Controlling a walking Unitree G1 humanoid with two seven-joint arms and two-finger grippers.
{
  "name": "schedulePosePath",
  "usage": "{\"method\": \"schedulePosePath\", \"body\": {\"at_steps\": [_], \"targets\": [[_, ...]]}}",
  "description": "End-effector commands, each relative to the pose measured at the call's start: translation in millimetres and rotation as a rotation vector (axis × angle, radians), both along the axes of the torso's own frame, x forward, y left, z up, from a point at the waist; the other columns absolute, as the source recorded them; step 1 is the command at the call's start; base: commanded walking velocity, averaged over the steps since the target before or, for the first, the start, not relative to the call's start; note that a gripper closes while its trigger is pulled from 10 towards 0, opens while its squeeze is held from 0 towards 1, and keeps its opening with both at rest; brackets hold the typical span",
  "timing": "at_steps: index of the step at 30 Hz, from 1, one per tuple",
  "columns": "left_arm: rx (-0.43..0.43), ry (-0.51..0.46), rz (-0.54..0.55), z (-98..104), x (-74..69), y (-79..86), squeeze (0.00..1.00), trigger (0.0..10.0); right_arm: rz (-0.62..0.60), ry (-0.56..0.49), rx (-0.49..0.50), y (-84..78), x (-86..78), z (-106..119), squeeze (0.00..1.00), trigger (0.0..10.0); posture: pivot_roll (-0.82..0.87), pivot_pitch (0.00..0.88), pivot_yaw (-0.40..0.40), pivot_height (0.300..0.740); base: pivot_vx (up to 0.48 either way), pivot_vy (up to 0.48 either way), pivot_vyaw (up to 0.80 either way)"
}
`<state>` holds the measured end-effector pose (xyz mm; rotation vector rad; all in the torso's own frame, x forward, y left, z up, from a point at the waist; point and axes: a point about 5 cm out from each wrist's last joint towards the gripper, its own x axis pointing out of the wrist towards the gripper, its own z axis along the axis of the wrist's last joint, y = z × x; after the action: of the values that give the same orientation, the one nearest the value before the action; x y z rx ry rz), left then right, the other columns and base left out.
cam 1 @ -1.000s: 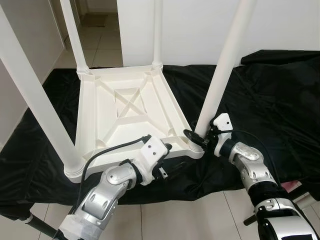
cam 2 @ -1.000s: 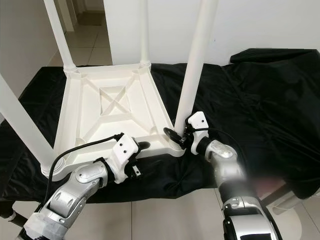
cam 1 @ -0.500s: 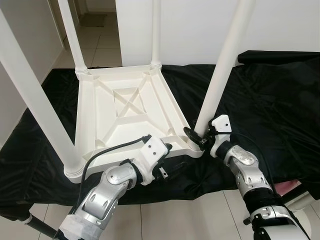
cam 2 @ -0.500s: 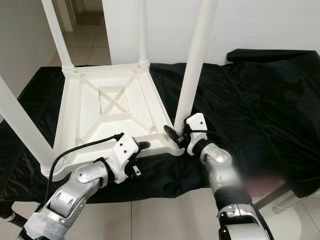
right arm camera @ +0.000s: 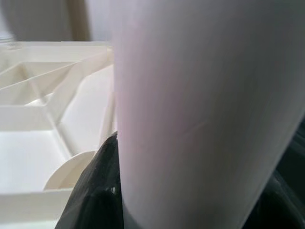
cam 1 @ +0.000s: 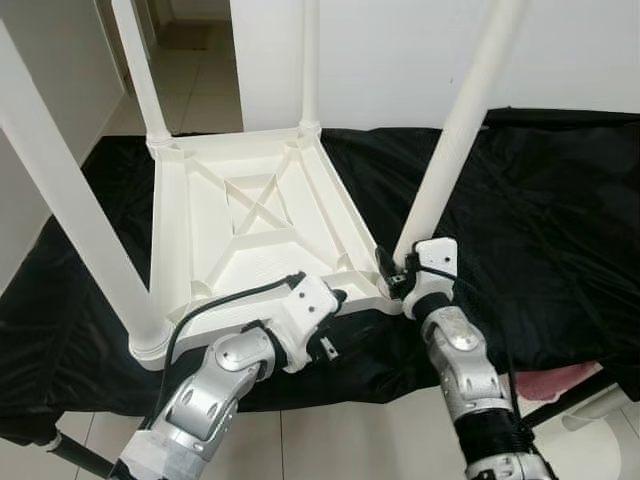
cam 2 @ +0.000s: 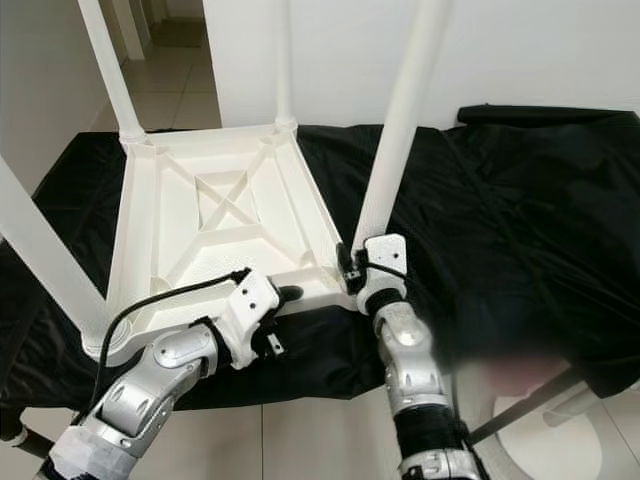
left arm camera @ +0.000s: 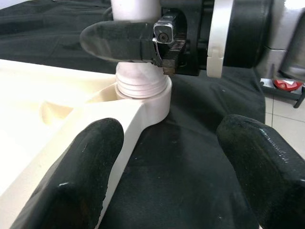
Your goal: Building children table
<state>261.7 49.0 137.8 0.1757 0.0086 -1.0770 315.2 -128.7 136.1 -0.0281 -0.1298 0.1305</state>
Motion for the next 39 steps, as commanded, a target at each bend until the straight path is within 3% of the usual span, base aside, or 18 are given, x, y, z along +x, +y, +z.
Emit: {"method": "schedulePosePath", "body": {"at_steps": [1,2,3,6,9,10,11,12,18,19,20,21,25,27,30,33,39], "targets": [[0.015,0.017,-0.01,-5,-2.1,0.6,0.0,10.0,-0.015,0.071,-0.013,2.6,-3.7,-14,0.0,10.0,-0.01,0.002,-0.005,0.74,0.0,0.0,0.0],[0.013,0.018,-0.008,-5,-2.5,0.5,0.0,10.0,-0.074,0.072,0.009,10.2,-7.6,-13,0.0,10.0,0.0,0.004,-0.009,0.74,0.0,0.0,0.0],[0.013,0.018,-0.008,-5,-2.5,0.5,0.0,10.0,-0.074,0.072,0.009,10.2,-7.6,-13,0.0,10.0,0.0,0.004,-0.009,0.74,0.0,0.0,0.0],[0.011,0.022,-0.002,-5,-3.5,1.4,0.0,10.0,-0.059,0.077,0.054,30.7,-15.0,-11,0.0,10.0,0.0,0.007,-0.01,0.74,0.0,0.0,0.0],[0.011,0.022,-0.001,-5,-3.5,1.7,0.0,10.0,-0.062,0.071,0.053,28.9,-14.6,-10,0.0,10.0,0.0,0.005,-0.009,0.74,0.0,0.0,0.0],[0.012,0.021,-0.001,-5,-3.4,1.9,0.0,10.0,-0.073,0.063,0.052,22.8,-13.4,-8,0.47,10.0,0.0,0.004,-0.01,0.74,0.0,0.0,0.0],[0.012,0.021,-0.001,-5,-3.4,1.9,0.0,10.0,-0.073,0.063,0.052,22.8,-13.4,-8,0.47,10.0,0.0,0.004,-0.01,0.74,0.0,0.0,0.0],[0.013,0.021,-0.001,-5,-3.3,2.1,0.0,10.0,-0.075,0.056,0.061,17.8,-12.5,-6,1.0,10.0,0.0,0.005,-0.011,0.74,0.0,0.0,0.0],[0.015,0.014,0.004,-4,-1.1,2.6,0.0,10.0,-0.039,0.036,0.097,10.1,-11.0,1,1.0,10.0,0.01,0.002,-0.013,0.74,0.0,0.0,0.0],[0.014,0.011,0.007,-4,-0.6,3.0,0.0,10.0,-0.013,0.031,0.098,9.2,-10.4,2,0.29,10.0,0.01,0.002,-0.013,0.74,0.0,0.0,0.0],[0.014,0.011,0.007,-4,-0.6,3.0,0.0,10.0,-0.013,0.031,0.098,9.2,-10.4,2,0.29,10.0,0.01,0.002,-0.013,0.74,0.0,0.0,0.0],[0.014,0.01,0.012,-3,-0.4,3.7,0.0,10.0,0.02,0.029,0.109,7.7,-10.2,2,0.0,10.0,0.01,0.002,-0.013,0.74,0.0,0.0,0.0],[0.011,0.007,0.02,-2,-0.3,4.6,0.0,10.0,0.135,0.029,0.085,4.0,-9.8,3,0.0,10.0,0.01,0.005,-0.016,0.74,0.0,0.0,0.0],[0.009,0.011,0.018,-3,-2.7,4.0,0.0,10.0,0.281,0.029,0.015,-1.3,-11.2,3,0.0,10.0,0.02,0.008,-0.016,0.74,0.0,0.0,0.0],[0.014,0.016,0.009,-4,-4.8,3.7,0.0,10.0,0.318,0.045,0.004,-8.8,-8.3,2,0.0,10.0,0.01,0.006,-0.013,0.74,0.0,0.0,0.0],[0.024,0.027,-0.007,-7,-7.8,4.2,0.0,10.0,0.366,0.059,-0.028,-27.4,1.3,6,0.0,10.0,0.01,0.006,-0.012,0.74,0.0,0.0,0.0],[0.035,0.034,-0.024,-7,-9.6,7.4,0.0,10.0,0.432,0.09,-0.092,-39.0,10.9,8,0.0,10.0,0.01,0.006,-0.01,0.74,0.0,0.0,0.0]]}}
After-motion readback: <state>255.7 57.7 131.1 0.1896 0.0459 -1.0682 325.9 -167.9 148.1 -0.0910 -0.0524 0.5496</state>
